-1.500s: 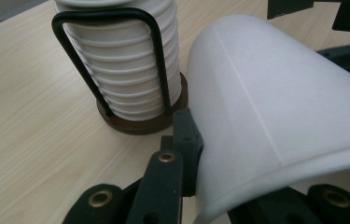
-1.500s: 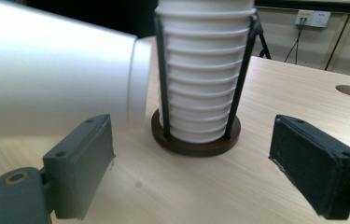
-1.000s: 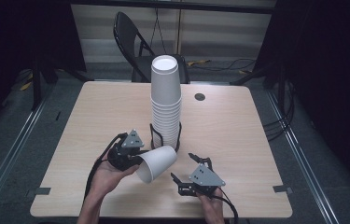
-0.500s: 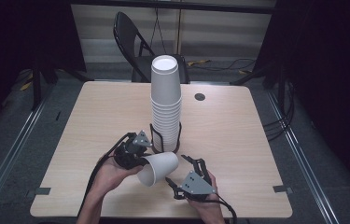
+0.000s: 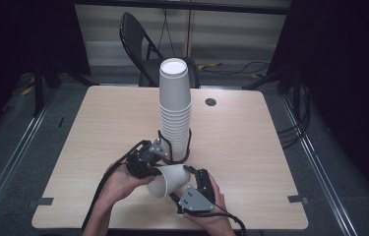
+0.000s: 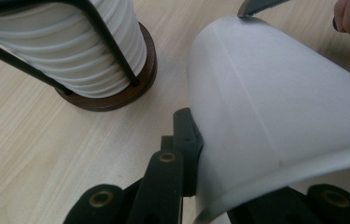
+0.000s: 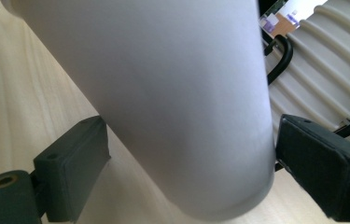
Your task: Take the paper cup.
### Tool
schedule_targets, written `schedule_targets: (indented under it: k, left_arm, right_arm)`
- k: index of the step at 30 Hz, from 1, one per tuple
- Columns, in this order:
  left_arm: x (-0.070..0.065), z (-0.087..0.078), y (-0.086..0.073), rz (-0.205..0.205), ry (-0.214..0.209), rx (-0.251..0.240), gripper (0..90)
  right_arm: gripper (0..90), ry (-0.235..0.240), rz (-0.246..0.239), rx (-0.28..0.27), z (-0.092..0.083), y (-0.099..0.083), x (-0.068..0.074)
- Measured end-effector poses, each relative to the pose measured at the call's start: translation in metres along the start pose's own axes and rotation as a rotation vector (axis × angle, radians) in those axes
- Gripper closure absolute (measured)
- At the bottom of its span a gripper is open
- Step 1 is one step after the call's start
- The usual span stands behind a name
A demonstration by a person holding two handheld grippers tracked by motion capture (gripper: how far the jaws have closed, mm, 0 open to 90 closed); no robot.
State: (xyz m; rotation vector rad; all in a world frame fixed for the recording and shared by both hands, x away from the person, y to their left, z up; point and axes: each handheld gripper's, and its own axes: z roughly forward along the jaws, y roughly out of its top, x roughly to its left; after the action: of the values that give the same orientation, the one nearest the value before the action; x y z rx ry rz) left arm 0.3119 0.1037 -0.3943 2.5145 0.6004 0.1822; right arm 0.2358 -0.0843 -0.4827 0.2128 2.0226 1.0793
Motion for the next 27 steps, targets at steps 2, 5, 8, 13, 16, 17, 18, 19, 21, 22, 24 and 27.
schedule_targets:
  k: [2,5,8,13,16,17,18,19,21,22,24,27]
  left_arm:
    - [-0.001,0.002,0.003,0.007,-0.012,0.007,86.8]
    - [-0.004,0.005,0.007,0.021,-0.016,0.025,86.7]
    - [-0.005,0.007,0.010,0.016,-0.023,0.030,86.7]
    - [-0.008,0.014,0.015,0.024,-0.044,0.060,86.7]
    - [-0.008,0.017,0.016,0.013,-0.048,0.062,86.7]
    - [-0.007,0.017,0.016,0.007,-0.052,0.060,86.7]
    - [-0.006,0.018,0.016,0.000,-0.058,0.056,86.6]
    - [-0.006,0.018,0.016,-0.005,-0.055,0.055,86.7]
    - [-0.006,0.020,0.016,-0.017,-0.044,0.060,86.9]
    - [-0.006,0.021,0.016,-0.019,-0.041,0.060,86.9]
    - [-0.006,0.021,0.015,-0.031,-0.034,0.044,86.8]
    - [-0.004,0.019,0.015,-0.045,-0.037,0.033,87.2]
  right_arm:
    - [9.4,0.009,-0.030,-0.006,0.001,0.002,0.002]
    - [8.7,0.015,-0.036,-0.018,0.003,0.005,0.004]
    - [8.7,0.019,-0.037,-0.020,0.005,0.007,0.005]
    - [8.7,0.044,-0.076,-0.038,0.006,0.013,0.008]
    - [8.6,0.049,-0.089,-0.046,0.008,0.016,0.010]
    - [8.5,0.049,-0.081,-0.047,0.008,0.016,0.010]
    - [8.5,0.049,-0.078,-0.048,0.008,0.016,0.010]
    - [8.6,0.045,-0.077,-0.050,0.008,0.017,0.010]
    - [8.5,0.040,-0.086,-0.057,0.008,0.019,0.011]
    - [8.3,0.041,-0.092,-0.052,0.008,0.020,0.011]
    - [8.3,0.044,-0.096,-0.046,0.009,0.022,0.010]
    - [8.3,0.043,-0.090,-0.060,0.008,0.023,0.006]
